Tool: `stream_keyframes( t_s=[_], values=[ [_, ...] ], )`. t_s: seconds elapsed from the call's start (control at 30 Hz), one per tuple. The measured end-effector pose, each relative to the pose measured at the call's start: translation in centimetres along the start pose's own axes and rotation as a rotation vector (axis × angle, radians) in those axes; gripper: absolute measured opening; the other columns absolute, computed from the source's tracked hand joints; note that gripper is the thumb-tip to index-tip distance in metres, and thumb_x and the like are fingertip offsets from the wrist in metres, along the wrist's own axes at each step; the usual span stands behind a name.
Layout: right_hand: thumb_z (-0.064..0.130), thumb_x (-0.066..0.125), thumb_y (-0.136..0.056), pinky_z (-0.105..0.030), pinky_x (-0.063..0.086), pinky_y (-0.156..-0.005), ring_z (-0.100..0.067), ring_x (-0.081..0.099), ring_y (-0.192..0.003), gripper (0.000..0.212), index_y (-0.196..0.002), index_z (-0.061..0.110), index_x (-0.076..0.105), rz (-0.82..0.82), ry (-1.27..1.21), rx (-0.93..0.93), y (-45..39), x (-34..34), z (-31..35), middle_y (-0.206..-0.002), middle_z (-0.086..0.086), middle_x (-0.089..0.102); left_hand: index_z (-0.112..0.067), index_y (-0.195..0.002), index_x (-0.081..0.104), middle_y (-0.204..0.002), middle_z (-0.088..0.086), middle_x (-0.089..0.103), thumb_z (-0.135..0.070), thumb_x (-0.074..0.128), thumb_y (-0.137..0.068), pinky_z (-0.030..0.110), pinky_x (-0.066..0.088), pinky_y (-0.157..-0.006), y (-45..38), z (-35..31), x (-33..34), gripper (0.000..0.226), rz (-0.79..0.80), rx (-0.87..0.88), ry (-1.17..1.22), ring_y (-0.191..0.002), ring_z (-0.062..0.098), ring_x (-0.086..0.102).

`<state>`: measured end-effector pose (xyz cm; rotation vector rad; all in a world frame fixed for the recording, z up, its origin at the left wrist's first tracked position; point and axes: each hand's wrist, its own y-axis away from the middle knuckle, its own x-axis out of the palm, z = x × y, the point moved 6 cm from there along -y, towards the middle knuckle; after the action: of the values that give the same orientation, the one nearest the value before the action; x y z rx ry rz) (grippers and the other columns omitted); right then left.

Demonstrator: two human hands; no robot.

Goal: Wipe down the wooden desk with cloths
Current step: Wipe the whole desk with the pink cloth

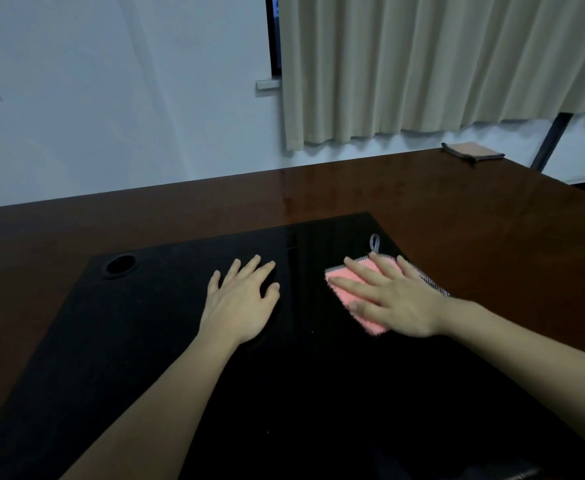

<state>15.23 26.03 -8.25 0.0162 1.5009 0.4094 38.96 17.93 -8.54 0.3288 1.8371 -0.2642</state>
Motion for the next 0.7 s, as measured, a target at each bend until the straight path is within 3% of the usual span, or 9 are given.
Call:
stream_keyframes(
  t_s=[0.17,0.27,0.53,0.7],
  values=[
    [0.067,0.010,-0.101,-0.065,-0.006,-0.120,-0.035,-0.010,-0.155,0.055,-0.153,0.059,-0.007,-0.067,-0.023,0.276,-6.7,-2.7,-5.9,-0.169,0.010,-0.013,-0.042,-0.159,0.023,-0.169,-0.014,0.010,-0.051,0.030,-0.106,0.049,0.000,-0.126,0.2,-0.1,0.0,0.054,0.009,-0.005,-0.007,-0.157,0.017,0.003],
    [0.064,0.013,-0.104,-0.068,-0.008,-0.118,-0.036,-0.012,-0.155,0.053,-0.153,0.059,-0.006,-0.045,-0.077,0.356,-8.5,-3.1,-7.4,-0.169,0.010,-0.014,-0.042,-0.159,0.024,-0.169,-0.014,0.010,-0.051,0.030,-0.106,0.049,0.001,-0.126,0.3,-0.3,0.0,0.054,0.013,-0.005,-0.010,-0.157,0.017,0.003],
    [0.065,0.005,-0.101,-0.065,-0.010,-0.119,-0.035,-0.019,-0.153,0.057,-0.153,0.056,-0.014,0.011,0.008,0.118,0.7,-0.1,-2.0,-0.166,0.010,-0.023,-0.040,-0.159,0.022,-0.169,-0.012,0.011,-0.051,0.033,-0.106,0.051,0.001,-0.126,0.2,-0.5,-0.2,0.055,0.043,-0.014,0.000,-0.157,0.019,0.004],
    [0.076,-0.007,-0.085,-0.057,-0.018,-0.120,-0.023,-0.032,-0.148,0.059,-0.142,0.068,-0.022,0.006,-0.012,-0.021,7.6,2.0,0.0,-0.160,0.021,-0.032,-0.039,-0.160,0.022,-0.169,-0.009,0.012,-0.049,0.038,-0.106,0.053,-0.002,-0.125,-0.3,-2.7,-0.7,0.057,0.034,0.025,0.002,-0.157,0.021,0.004]
  ],
)
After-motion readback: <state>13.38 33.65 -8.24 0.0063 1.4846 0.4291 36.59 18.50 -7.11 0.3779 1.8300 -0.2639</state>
